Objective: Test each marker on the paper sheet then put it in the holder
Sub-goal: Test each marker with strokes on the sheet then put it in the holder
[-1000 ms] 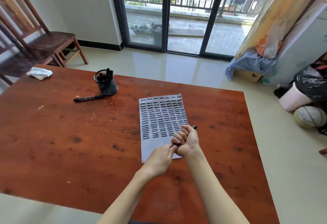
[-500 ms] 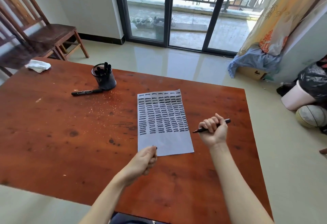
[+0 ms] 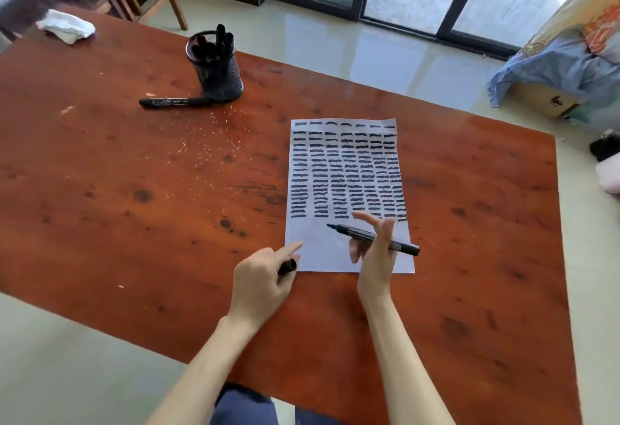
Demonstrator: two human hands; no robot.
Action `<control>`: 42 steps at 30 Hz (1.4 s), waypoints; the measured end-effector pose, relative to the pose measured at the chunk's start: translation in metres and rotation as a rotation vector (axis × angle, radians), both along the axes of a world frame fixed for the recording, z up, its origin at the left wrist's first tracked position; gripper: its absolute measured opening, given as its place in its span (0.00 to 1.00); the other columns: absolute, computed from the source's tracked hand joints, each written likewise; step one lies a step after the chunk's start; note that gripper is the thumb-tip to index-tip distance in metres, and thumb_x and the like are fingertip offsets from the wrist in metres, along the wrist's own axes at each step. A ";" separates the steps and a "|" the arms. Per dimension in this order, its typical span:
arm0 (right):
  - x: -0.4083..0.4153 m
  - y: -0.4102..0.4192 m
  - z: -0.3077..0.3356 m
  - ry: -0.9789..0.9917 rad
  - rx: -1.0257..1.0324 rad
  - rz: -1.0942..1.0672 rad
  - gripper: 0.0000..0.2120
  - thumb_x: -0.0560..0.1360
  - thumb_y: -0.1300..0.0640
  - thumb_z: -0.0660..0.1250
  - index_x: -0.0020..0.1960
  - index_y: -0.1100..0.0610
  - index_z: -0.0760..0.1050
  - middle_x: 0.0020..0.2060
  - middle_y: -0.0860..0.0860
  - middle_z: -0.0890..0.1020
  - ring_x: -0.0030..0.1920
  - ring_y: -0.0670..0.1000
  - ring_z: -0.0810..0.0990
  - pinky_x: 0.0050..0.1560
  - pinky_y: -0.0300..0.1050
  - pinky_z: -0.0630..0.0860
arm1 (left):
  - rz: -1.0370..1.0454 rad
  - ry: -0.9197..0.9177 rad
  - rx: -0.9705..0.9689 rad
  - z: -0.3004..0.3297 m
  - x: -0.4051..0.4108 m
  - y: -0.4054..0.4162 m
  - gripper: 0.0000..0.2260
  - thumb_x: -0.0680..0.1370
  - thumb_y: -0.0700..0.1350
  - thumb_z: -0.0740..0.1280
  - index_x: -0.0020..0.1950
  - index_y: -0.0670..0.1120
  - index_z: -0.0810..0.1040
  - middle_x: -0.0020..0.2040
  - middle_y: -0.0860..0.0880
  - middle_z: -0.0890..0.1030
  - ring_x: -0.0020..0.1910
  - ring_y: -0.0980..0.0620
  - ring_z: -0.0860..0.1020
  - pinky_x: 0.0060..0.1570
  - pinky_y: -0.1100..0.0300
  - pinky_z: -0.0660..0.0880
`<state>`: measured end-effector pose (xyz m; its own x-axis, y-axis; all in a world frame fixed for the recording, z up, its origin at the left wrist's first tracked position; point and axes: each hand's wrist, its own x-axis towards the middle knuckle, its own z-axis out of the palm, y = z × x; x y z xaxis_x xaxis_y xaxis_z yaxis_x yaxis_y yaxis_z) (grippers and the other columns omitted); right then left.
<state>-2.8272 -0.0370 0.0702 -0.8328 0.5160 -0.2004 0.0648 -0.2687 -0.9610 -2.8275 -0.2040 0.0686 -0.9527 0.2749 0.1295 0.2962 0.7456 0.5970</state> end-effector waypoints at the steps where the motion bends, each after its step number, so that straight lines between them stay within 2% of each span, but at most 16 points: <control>1: 0.004 -0.002 -0.006 0.075 0.142 0.052 0.25 0.74 0.36 0.55 0.48 0.56 0.79 0.25 0.46 0.79 0.25 0.45 0.76 0.29 0.37 0.69 | -0.028 0.054 -0.059 -0.010 -0.001 -0.004 0.16 0.75 0.51 0.60 0.57 0.47 0.80 0.37 0.50 0.82 0.39 0.54 0.77 0.38 0.59 0.76; 2: 0.009 -0.003 -0.013 0.131 0.317 0.110 0.21 0.75 0.39 0.59 0.50 0.55 0.79 0.32 0.47 0.83 0.32 0.47 0.81 0.34 0.37 0.73 | -0.061 0.063 -0.119 -0.016 -0.001 -0.007 0.17 0.76 0.52 0.59 0.59 0.48 0.78 0.48 0.48 0.82 0.50 0.52 0.77 0.50 0.54 0.76; 4: 0.019 -0.006 -0.028 0.159 0.765 0.254 0.12 0.75 0.48 0.64 0.55 0.53 0.76 0.47 0.49 0.84 0.47 0.48 0.82 0.49 0.41 0.75 | -0.124 0.057 -0.254 -0.024 -0.004 -0.012 0.20 0.77 0.56 0.56 0.66 0.52 0.72 0.67 0.48 0.73 0.68 0.49 0.66 0.68 0.45 0.61; 5: 0.023 -0.008 -0.035 0.155 0.950 0.326 0.11 0.75 0.51 0.65 0.57 0.52 0.74 0.53 0.49 0.82 0.54 0.48 0.80 0.56 0.44 0.73 | -0.150 0.050 -0.304 -0.028 -0.006 -0.014 0.21 0.77 0.58 0.55 0.68 0.54 0.69 0.71 0.49 0.67 0.72 0.48 0.60 0.70 0.42 0.54; 7: 0.031 -0.013 -0.042 0.072 1.127 0.416 0.12 0.75 0.51 0.66 0.57 0.50 0.71 0.60 0.49 0.79 0.65 0.48 0.73 0.65 0.51 0.64 | -0.194 0.010 -0.365 -0.033 -0.007 -0.015 0.22 0.77 0.60 0.53 0.70 0.57 0.65 0.74 0.50 0.61 0.75 0.48 0.52 0.68 0.36 0.48; 11: 0.042 -0.010 -0.049 -0.038 1.277 0.496 0.15 0.73 0.53 0.69 0.57 0.48 0.69 0.62 0.47 0.78 0.72 0.48 0.62 0.69 0.53 0.54 | -0.210 -0.002 -0.417 -0.039 -0.010 -0.012 0.22 0.76 0.58 0.54 0.69 0.58 0.65 0.73 0.48 0.63 0.75 0.47 0.52 0.64 0.31 0.47; 14: 0.034 0.000 -0.043 -0.084 1.269 0.510 0.14 0.73 0.44 0.64 0.56 0.47 0.68 0.64 0.45 0.76 0.72 0.47 0.62 0.69 0.52 0.54 | -0.209 0.007 -0.440 -0.040 -0.016 -0.005 0.21 0.75 0.57 0.56 0.68 0.58 0.67 0.72 0.47 0.65 0.74 0.45 0.54 0.62 0.29 0.48; 17: 0.025 0.008 -0.037 -0.032 1.210 0.503 0.14 0.74 0.42 0.63 0.56 0.48 0.70 0.62 0.44 0.77 0.70 0.46 0.65 0.68 0.55 0.59 | -0.214 -0.006 -0.422 -0.041 -0.020 0.002 0.22 0.75 0.56 0.57 0.68 0.56 0.68 0.73 0.47 0.64 0.74 0.46 0.53 0.62 0.29 0.49; 19: 0.022 0.012 -0.030 0.040 1.009 0.410 0.14 0.76 0.40 0.59 0.58 0.45 0.70 0.56 0.41 0.79 0.62 0.48 0.73 0.62 0.56 0.67 | -0.204 -0.021 -0.423 -0.042 -0.019 0.004 0.21 0.75 0.56 0.56 0.68 0.56 0.67 0.73 0.48 0.64 0.75 0.46 0.53 0.63 0.30 0.49; 21: 0.014 0.010 -0.022 0.069 0.671 0.276 0.14 0.75 0.37 0.58 0.59 0.37 0.70 0.47 0.39 0.80 0.50 0.48 0.78 0.52 0.49 0.73 | -0.193 -0.033 -0.425 -0.041 -0.019 0.004 0.21 0.75 0.56 0.57 0.67 0.57 0.68 0.73 0.48 0.64 0.74 0.46 0.55 0.64 0.30 0.50; 23: 0.001 0.005 -0.019 0.091 0.422 0.208 0.12 0.73 0.40 0.60 0.56 0.34 0.72 0.42 0.42 0.80 0.41 0.46 0.78 0.47 0.42 0.74 | -0.189 -0.039 -0.422 -0.040 -0.020 0.005 0.21 0.74 0.56 0.57 0.67 0.57 0.68 0.73 0.49 0.64 0.74 0.46 0.56 0.64 0.30 0.51; 24: -0.006 0.002 -0.020 0.110 0.393 0.200 0.12 0.72 0.44 0.60 0.55 0.35 0.74 0.42 0.43 0.81 0.40 0.46 0.79 0.46 0.41 0.74 | -0.190 -0.041 -0.421 -0.040 -0.020 0.005 0.21 0.74 0.56 0.57 0.67 0.57 0.68 0.73 0.49 0.64 0.74 0.46 0.57 0.64 0.30 0.52; 28: -0.029 -0.012 -0.022 0.127 0.470 0.240 0.10 0.71 0.52 0.66 0.52 0.46 0.76 0.44 0.44 0.82 0.43 0.47 0.81 0.46 0.41 0.76 | -0.194 -0.037 -0.420 -0.040 -0.020 0.005 0.21 0.74 0.56 0.57 0.67 0.56 0.69 0.72 0.48 0.65 0.74 0.45 0.58 0.63 0.29 0.54; 31: -0.041 -0.019 -0.029 0.141 0.576 0.203 0.04 0.71 0.52 0.66 0.44 0.46 0.73 0.34 0.40 0.80 0.33 0.42 0.78 0.35 0.35 0.74 | -0.195 -0.040 -0.415 -0.040 -0.020 0.006 0.21 0.74 0.56 0.58 0.67 0.56 0.69 0.72 0.48 0.65 0.74 0.45 0.58 0.63 0.29 0.54; 38: -0.044 -0.022 -0.045 0.076 0.668 0.100 0.10 0.71 0.50 0.63 0.33 0.51 0.67 0.22 0.42 0.71 0.26 0.39 0.71 0.30 0.30 0.65 | -0.201 -0.034 -0.417 -0.040 -0.020 0.006 0.22 0.74 0.55 0.58 0.67 0.56 0.69 0.72 0.47 0.65 0.74 0.44 0.58 0.63 0.29 0.54; 42: -0.045 -0.021 -0.049 0.067 0.727 0.137 0.13 0.71 0.51 0.64 0.33 0.57 0.70 0.24 0.40 0.71 0.25 0.38 0.71 0.30 0.29 0.66 | -0.200 -0.022 -0.401 -0.041 -0.021 0.006 0.22 0.74 0.55 0.58 0.67 0.55 0.68 0.72 0.46 0.66 0.73 0.44 0.59 0.62 0.28 0.54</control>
